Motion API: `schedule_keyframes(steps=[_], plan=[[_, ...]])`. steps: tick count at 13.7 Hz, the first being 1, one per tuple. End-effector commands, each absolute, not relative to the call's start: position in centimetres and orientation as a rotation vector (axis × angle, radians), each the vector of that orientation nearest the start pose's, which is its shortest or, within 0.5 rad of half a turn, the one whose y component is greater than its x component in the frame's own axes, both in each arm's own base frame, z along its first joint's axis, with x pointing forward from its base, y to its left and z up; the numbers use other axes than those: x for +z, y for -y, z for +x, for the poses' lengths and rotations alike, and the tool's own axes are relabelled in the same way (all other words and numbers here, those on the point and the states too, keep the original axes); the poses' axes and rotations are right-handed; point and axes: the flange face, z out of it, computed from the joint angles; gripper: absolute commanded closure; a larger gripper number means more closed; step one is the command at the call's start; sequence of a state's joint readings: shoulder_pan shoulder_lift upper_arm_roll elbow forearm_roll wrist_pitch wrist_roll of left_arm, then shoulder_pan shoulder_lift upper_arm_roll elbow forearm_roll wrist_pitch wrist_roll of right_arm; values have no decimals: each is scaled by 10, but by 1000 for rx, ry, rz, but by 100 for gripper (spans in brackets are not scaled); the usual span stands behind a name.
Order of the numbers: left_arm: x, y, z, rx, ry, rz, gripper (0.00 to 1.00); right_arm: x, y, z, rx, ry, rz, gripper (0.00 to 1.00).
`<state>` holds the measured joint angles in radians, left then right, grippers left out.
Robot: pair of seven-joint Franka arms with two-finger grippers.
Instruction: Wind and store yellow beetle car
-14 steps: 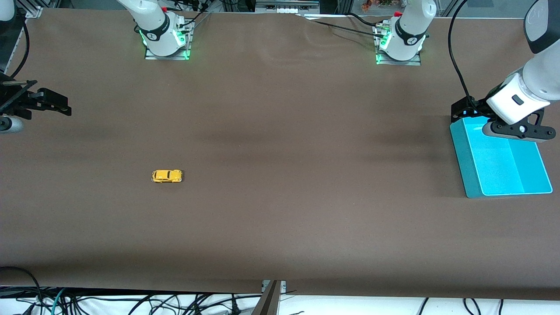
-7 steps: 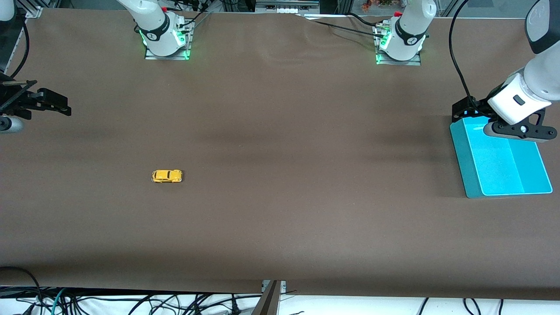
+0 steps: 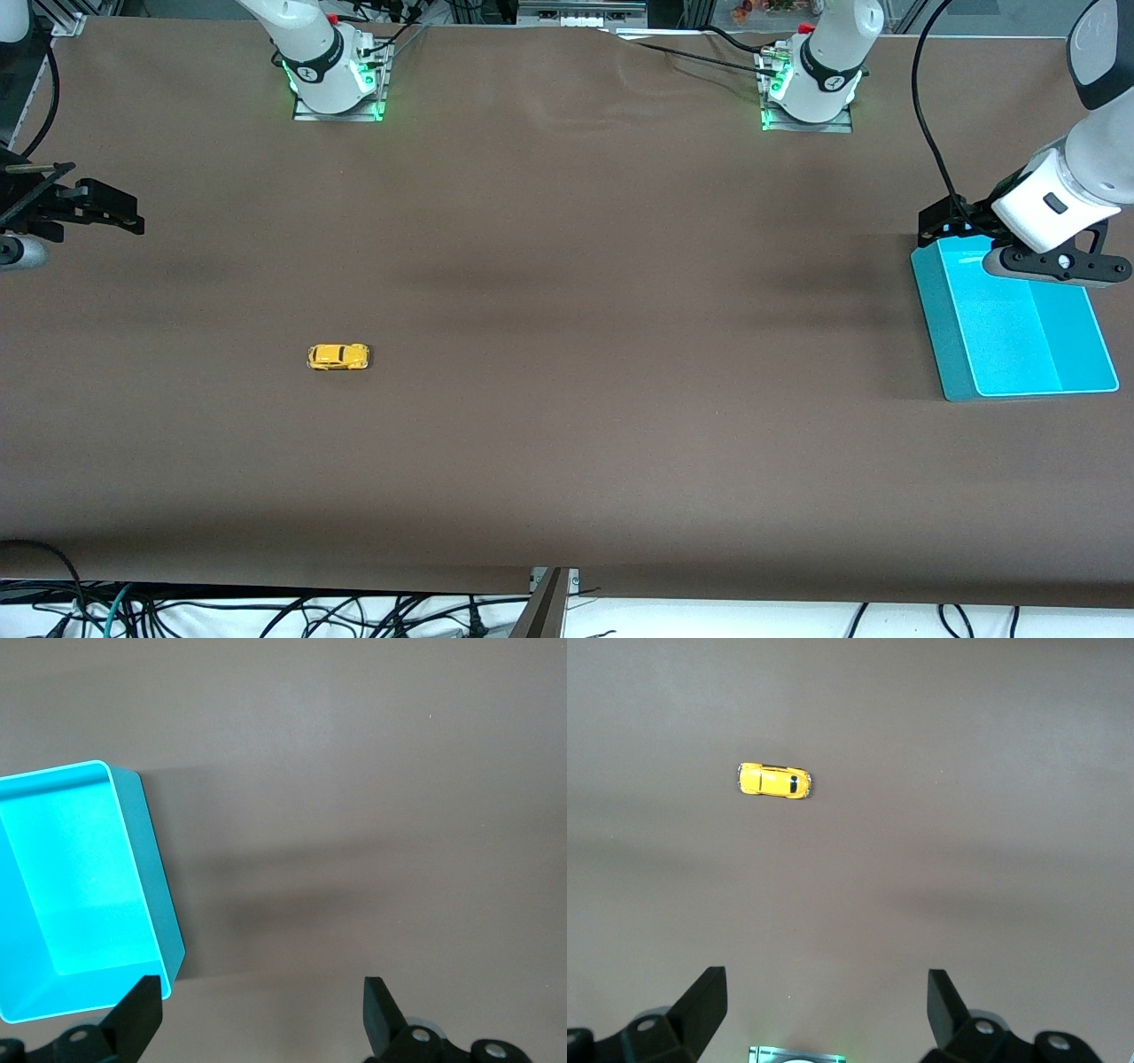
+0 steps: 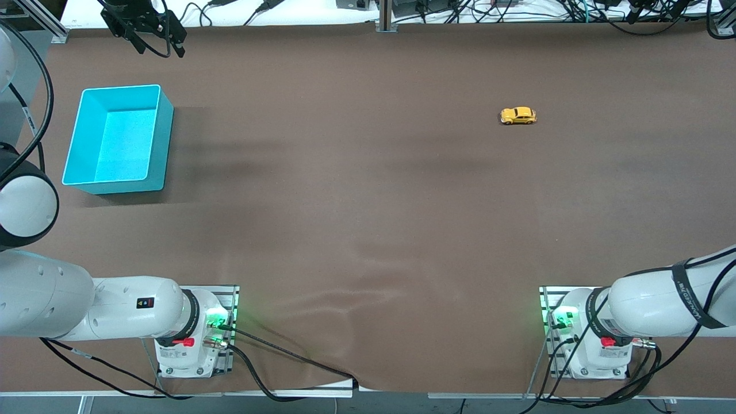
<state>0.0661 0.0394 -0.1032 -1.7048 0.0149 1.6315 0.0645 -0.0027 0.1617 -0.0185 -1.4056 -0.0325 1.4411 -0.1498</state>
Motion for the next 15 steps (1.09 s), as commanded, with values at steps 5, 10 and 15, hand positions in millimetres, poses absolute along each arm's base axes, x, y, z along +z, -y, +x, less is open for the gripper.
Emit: schedule_keyframes(steps=[5,10,15], plan=[[549,17,556,193,-184,-3150,0,602,13,588,195,207,-3165,0],[549,15,557,198,-179,-3150,0,570,3,599,295,227,-3148,0],[550,13,556,195,-175,-3151,0,532,-4,613,372,504,-3095,0]])
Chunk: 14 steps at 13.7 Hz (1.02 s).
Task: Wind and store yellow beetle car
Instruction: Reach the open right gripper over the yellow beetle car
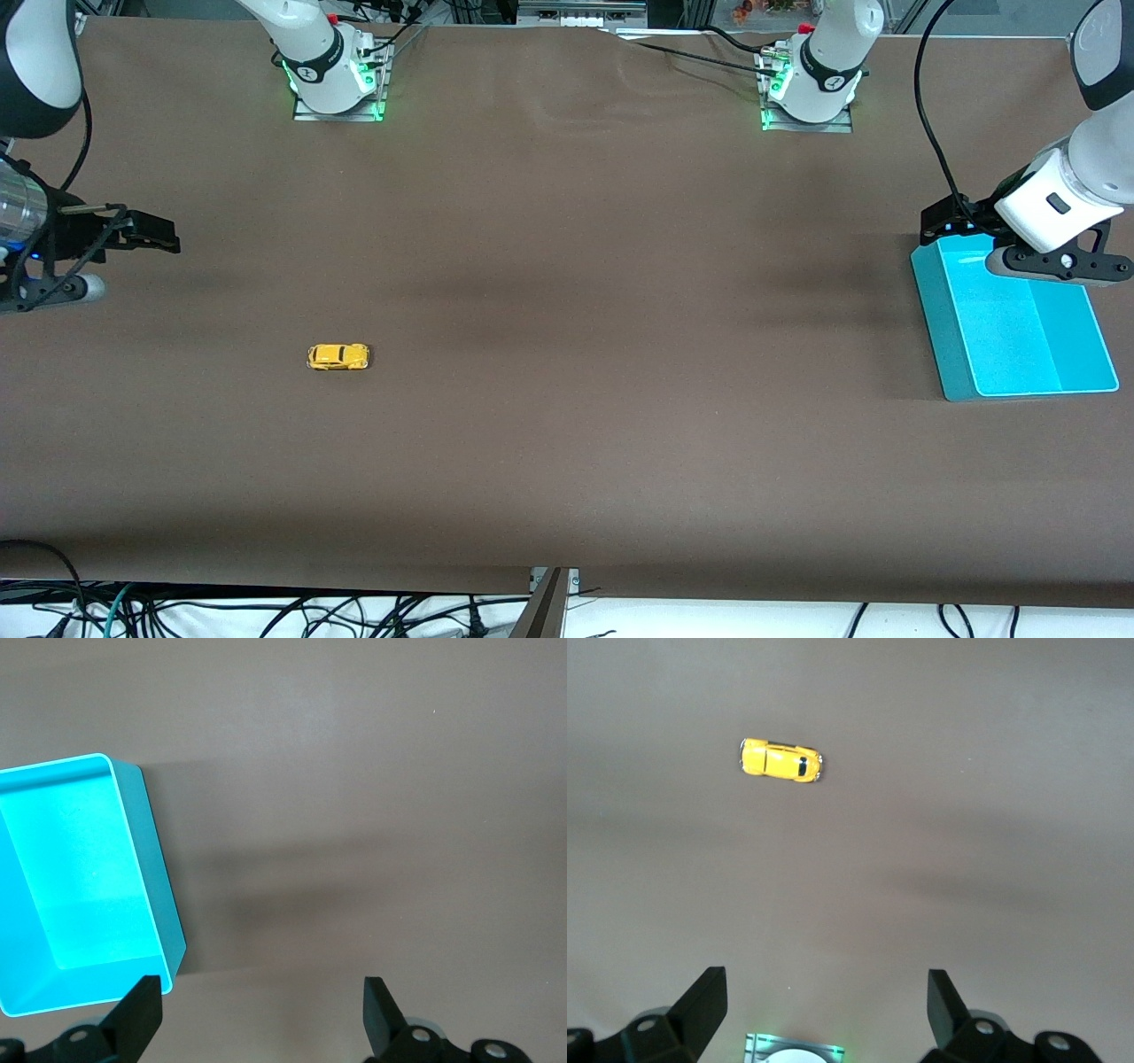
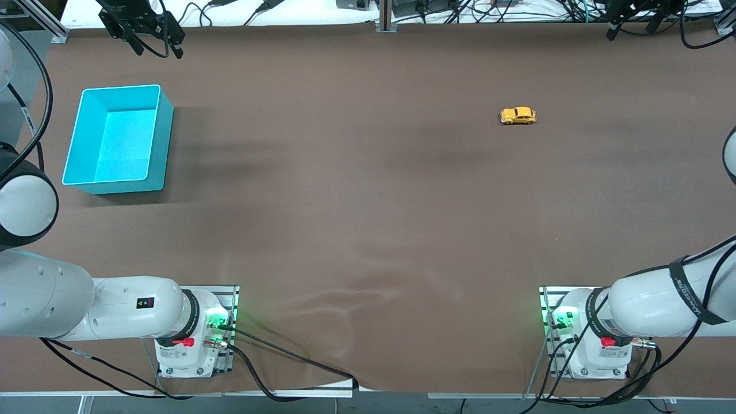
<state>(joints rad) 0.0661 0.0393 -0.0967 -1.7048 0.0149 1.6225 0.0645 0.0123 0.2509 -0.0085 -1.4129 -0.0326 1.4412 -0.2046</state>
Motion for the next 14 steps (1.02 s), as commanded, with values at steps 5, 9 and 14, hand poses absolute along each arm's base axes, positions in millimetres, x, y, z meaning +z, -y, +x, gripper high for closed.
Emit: schedule_keyframes(steps=[5,9,14], plan=[[550,15,556,193,-179,-3151,0,462,-42,645,370,1094,-2902,0],[549,15,556,198,-177,-3150,0,391,-50,654,305,1568,-2652,0],[548,15,557,200,-177,-3150,0,305,-72,635,134,1942,-2457,0]])
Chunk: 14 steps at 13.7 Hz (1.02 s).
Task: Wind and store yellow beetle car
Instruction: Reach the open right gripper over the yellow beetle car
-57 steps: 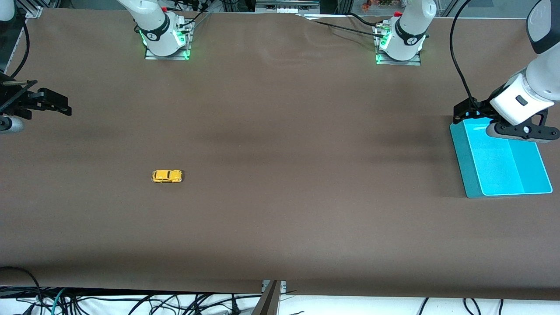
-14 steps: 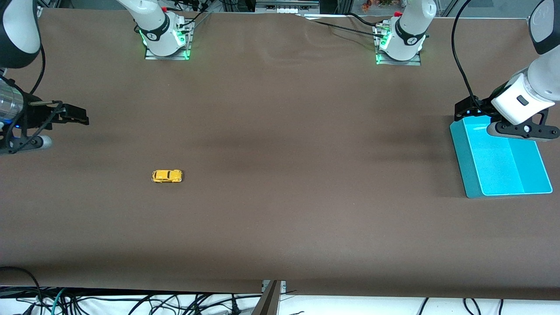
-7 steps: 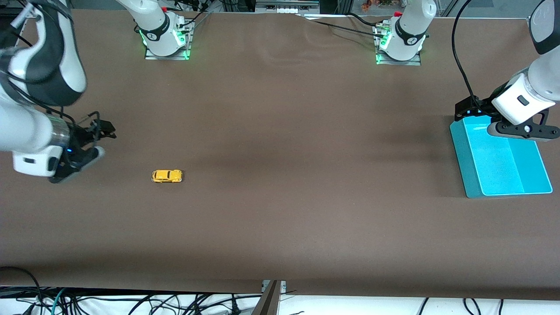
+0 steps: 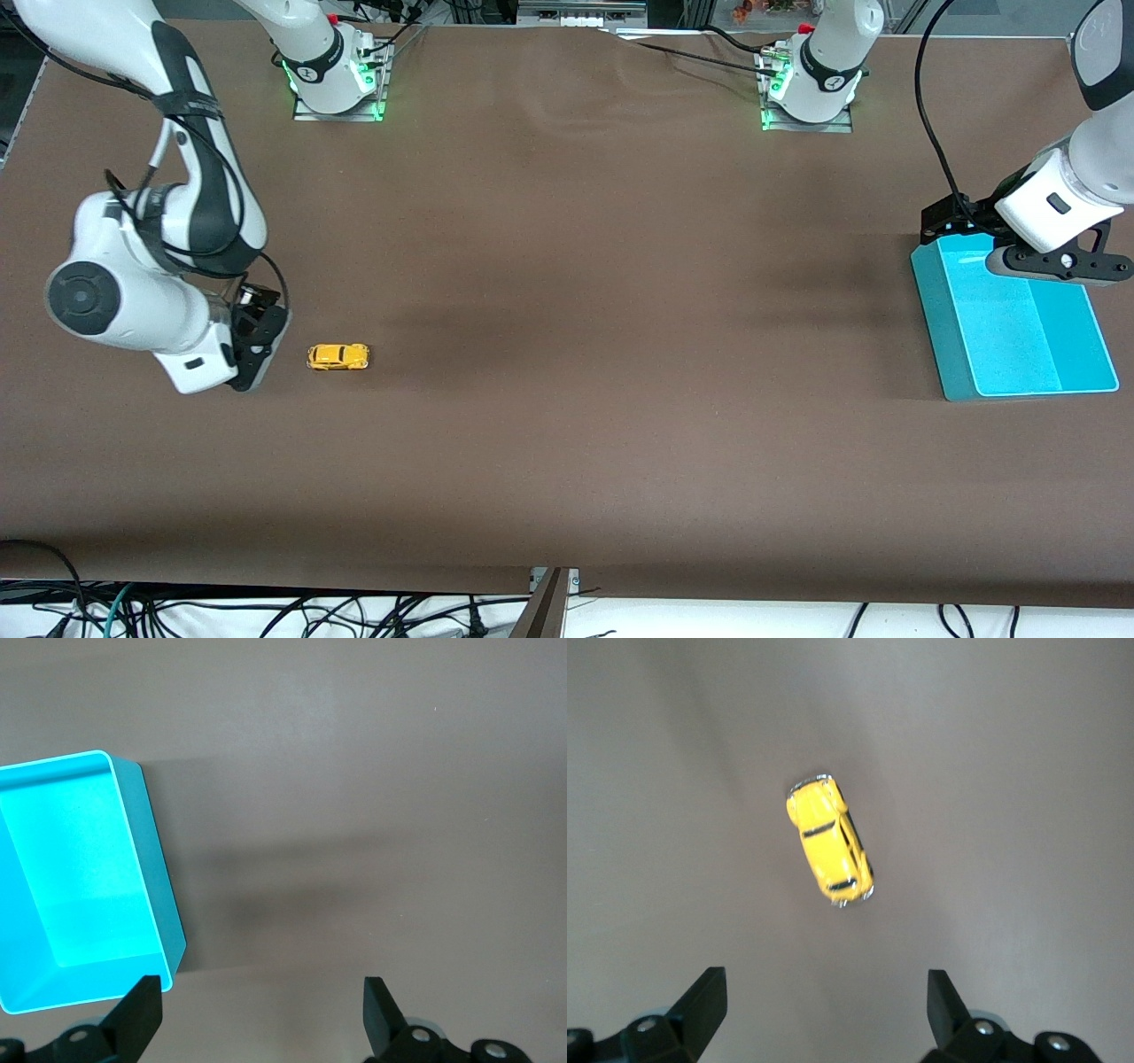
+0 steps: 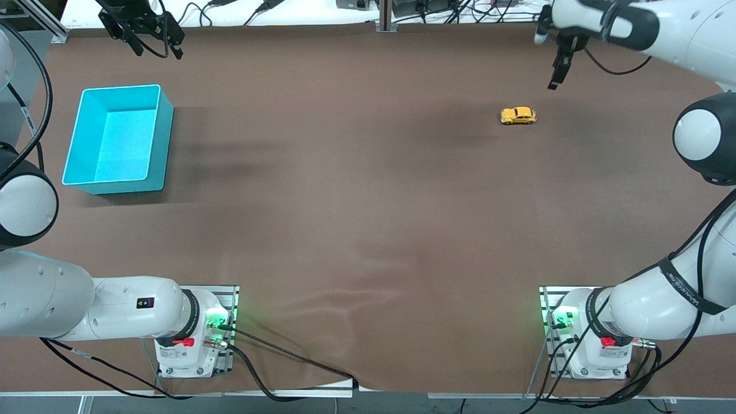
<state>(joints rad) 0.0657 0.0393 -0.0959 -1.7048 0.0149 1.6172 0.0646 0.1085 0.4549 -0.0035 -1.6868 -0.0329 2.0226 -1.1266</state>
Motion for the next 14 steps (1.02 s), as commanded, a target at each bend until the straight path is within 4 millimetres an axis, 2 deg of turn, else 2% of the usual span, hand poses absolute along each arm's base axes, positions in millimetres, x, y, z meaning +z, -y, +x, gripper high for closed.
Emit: schedule_keyframes(steps=[1,5,9,14], plan=[[548,14,556,195,-175,-3151,0,291,-79,629,100,1981,-2439,0],[547,14,556,198,-177,-3151,0,251,-89,614,-7,2192,-2298,0],[549,13,556,193,-174,-3152,0,225,-89,616,-32,2322,-2178,0],[549,13,556,193,-177,-3152,0,200,-89,613,-49,2365,-2139,0]])
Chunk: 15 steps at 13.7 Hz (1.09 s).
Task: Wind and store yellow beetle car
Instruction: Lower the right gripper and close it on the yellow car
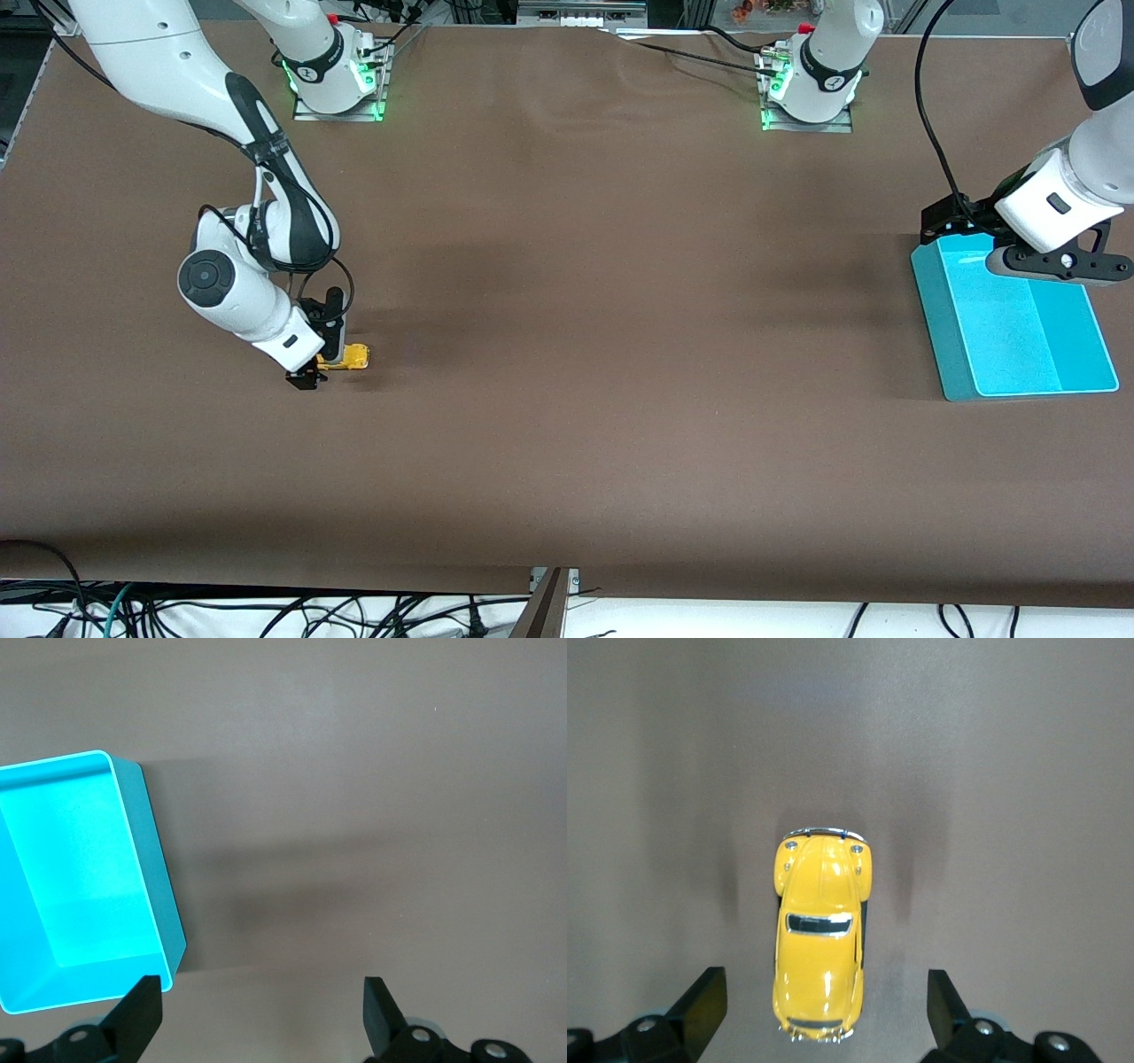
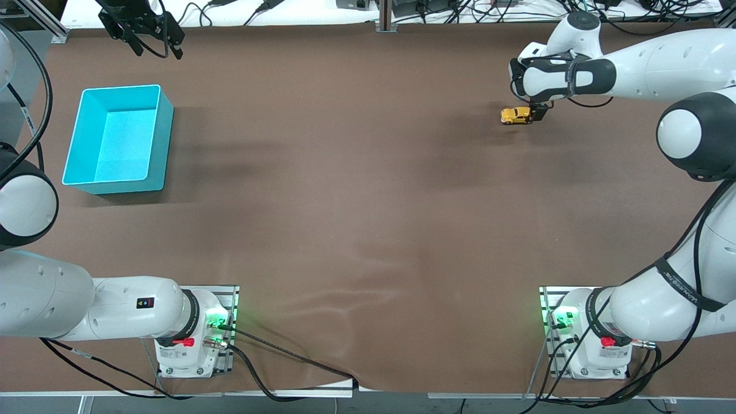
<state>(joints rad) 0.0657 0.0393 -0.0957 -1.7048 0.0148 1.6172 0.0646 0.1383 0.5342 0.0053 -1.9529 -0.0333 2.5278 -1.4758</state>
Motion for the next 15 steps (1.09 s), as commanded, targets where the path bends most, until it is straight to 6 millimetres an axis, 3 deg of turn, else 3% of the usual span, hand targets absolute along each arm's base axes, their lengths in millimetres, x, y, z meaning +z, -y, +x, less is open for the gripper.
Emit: schedule_keyframes(steps=[1,6,9,12,15], plan=[[549,13,556,195,-174,-3152,0,197,-90,611,45,-2299,2073,0],[549,13,556,195,-174,-3152,0,196,-88,604,32,-2305,2078,0],[548,13,556,198,-177,-3152,0,210,-88,605,42,-2321,2051,0],[547,13,556,200,-174,-3152,0,211,-88,602,29,-2331,2050,1],[546,13,556,202,-174,-3152,0,209,-87,600,24,-2331,2055,7]])
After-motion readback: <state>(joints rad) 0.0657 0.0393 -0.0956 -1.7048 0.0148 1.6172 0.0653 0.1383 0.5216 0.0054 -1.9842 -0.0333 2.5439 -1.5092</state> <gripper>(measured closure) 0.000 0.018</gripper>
